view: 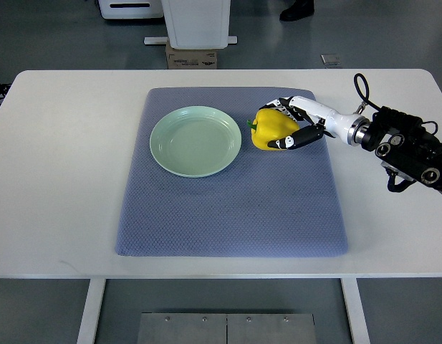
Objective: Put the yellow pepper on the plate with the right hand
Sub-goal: 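Lift the pepper with the right hand and carry it over the plate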
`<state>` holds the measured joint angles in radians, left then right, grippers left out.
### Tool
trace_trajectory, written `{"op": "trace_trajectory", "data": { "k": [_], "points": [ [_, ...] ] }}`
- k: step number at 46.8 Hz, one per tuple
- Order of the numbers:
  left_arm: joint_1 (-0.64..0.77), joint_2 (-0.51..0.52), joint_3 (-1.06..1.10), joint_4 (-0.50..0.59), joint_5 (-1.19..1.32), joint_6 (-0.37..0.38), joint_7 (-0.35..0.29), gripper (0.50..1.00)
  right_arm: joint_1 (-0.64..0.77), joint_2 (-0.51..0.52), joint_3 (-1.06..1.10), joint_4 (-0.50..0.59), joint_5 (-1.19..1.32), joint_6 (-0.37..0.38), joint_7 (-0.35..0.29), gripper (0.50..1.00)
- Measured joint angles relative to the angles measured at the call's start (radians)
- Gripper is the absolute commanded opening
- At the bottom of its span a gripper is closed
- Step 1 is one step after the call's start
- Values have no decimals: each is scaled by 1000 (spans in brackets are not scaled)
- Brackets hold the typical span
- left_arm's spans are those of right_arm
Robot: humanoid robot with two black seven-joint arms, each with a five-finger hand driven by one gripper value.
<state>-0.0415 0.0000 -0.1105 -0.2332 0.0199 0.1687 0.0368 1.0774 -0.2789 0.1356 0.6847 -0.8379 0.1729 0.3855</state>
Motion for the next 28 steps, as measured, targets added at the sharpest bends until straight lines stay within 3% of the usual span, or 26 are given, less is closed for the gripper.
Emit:
{"op": "trace_trajectory", "data": {
  "k": [28],
  "points": [
    [0,0,0,0,0,0,0,1000,96,134,6,7,13,1,-125,500]
  ]
}}
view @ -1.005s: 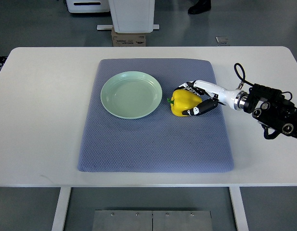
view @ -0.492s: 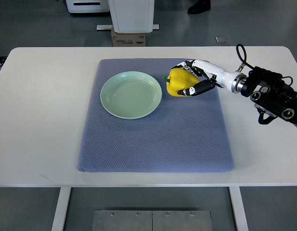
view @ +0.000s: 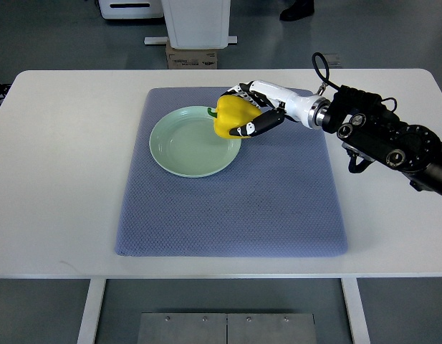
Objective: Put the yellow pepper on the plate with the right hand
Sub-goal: 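Lift the pepper with the right hand and carry it over the plate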
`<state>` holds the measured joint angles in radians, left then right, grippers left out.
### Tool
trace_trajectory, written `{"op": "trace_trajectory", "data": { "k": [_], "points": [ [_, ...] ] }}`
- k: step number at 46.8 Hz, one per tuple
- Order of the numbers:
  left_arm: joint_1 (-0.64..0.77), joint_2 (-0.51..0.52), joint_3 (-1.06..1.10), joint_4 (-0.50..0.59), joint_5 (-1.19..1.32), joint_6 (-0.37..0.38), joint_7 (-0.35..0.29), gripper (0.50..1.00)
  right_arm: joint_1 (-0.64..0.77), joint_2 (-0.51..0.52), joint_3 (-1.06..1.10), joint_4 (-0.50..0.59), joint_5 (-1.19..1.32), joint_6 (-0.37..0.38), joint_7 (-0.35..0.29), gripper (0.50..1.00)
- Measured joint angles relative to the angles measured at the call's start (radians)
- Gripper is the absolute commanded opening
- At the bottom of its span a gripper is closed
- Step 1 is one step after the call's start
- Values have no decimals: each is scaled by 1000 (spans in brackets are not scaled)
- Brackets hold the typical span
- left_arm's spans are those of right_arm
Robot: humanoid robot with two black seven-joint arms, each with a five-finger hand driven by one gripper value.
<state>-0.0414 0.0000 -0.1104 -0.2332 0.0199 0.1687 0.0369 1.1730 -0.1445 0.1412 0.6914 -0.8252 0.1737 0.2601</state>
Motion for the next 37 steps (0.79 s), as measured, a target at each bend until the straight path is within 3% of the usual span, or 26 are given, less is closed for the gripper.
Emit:
{"op": "trace_trajectory", "data": {
  "k": [18,30,37],
  "points": [
    [0,0,0,0,0,0,0,1000,51,140,-6,-7,0,0,-76,500],
    [0,0,0,0,0,0,0,1000,51,145,-15,-38,-6,-5,-119,500],
    [0,0,0,0,0,0,0,1000,51,145,-35,-59,-7,-50,-142,500]
  ]
}}
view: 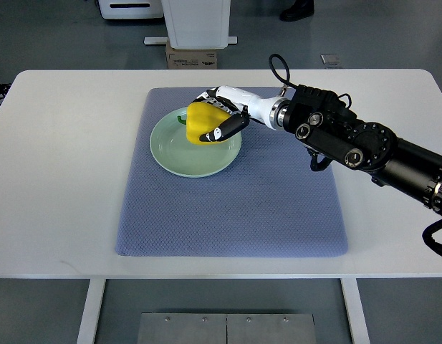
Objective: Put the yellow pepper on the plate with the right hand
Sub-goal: 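Lift the pepper with the right hand and carry it over the plate, then lower the pepper onto the plate and open the right hand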
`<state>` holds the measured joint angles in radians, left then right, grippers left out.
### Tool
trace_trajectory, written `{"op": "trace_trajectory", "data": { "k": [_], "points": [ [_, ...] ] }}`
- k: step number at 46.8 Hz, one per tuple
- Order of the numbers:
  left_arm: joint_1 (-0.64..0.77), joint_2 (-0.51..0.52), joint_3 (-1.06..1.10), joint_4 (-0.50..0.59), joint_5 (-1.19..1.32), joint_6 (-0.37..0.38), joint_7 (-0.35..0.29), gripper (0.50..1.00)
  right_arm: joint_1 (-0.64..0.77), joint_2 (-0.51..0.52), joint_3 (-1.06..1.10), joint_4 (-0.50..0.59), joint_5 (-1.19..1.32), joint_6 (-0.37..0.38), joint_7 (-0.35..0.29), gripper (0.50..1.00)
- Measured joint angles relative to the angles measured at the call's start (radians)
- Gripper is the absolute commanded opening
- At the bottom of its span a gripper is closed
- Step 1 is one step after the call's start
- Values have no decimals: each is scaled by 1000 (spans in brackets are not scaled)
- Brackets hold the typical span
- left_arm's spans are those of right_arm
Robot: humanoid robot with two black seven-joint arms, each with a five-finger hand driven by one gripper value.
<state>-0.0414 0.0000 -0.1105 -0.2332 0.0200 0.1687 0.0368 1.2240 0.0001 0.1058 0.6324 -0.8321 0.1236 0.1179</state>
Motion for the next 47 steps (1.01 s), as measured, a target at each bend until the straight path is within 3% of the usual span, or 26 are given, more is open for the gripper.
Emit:
{"op": "trace_trajectory", "data": {
  "k": [47],
  "points": [
    [0,0,0,0,0,0,0,1000,-46,0,-25,64,7,-16,-26,500]
  ]
}}
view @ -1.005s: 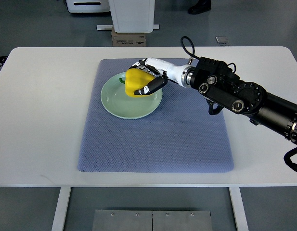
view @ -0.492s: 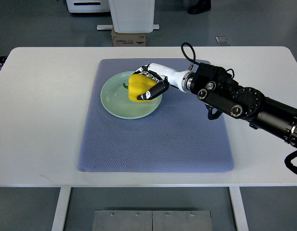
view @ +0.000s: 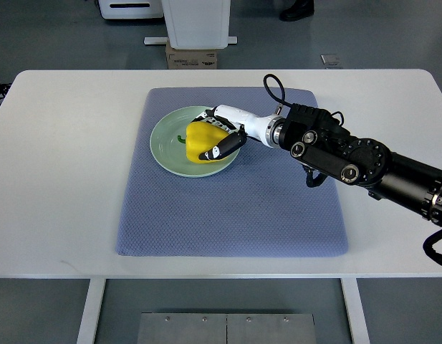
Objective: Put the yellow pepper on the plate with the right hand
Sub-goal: 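Lower the pepper onto the plate and open the right hand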
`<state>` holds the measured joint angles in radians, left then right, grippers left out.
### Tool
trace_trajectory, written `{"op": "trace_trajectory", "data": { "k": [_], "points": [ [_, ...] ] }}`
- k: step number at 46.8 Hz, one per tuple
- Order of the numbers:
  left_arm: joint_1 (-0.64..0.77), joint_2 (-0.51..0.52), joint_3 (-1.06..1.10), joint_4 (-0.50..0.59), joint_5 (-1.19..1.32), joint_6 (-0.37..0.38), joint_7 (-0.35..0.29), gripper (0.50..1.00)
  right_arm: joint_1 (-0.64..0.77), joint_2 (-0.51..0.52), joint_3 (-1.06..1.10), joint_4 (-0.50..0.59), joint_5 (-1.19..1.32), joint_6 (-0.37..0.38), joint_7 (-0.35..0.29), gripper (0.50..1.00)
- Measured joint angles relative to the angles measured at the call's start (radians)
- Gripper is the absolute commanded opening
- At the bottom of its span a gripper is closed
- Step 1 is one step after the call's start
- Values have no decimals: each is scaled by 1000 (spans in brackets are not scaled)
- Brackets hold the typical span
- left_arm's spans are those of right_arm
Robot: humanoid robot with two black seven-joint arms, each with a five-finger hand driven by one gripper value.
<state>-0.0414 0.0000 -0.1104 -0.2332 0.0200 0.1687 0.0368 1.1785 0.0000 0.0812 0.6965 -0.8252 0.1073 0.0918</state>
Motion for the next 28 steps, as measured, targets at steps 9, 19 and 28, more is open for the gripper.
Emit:
{"op": "trace_trajectory", "data": {
  "k": [9,19,28],
  "points": [
    [0,0,0,0,0,0,0,1000,-6,0,0,5,0,0,7,500],
    [0,0,0,0,0,0,0,1000,-18,0,0,9,0,0,17,665],
    [0,0,0,0,0,0,0,1000,-23,0,0,10,1,0,17,903]
  ]
}}
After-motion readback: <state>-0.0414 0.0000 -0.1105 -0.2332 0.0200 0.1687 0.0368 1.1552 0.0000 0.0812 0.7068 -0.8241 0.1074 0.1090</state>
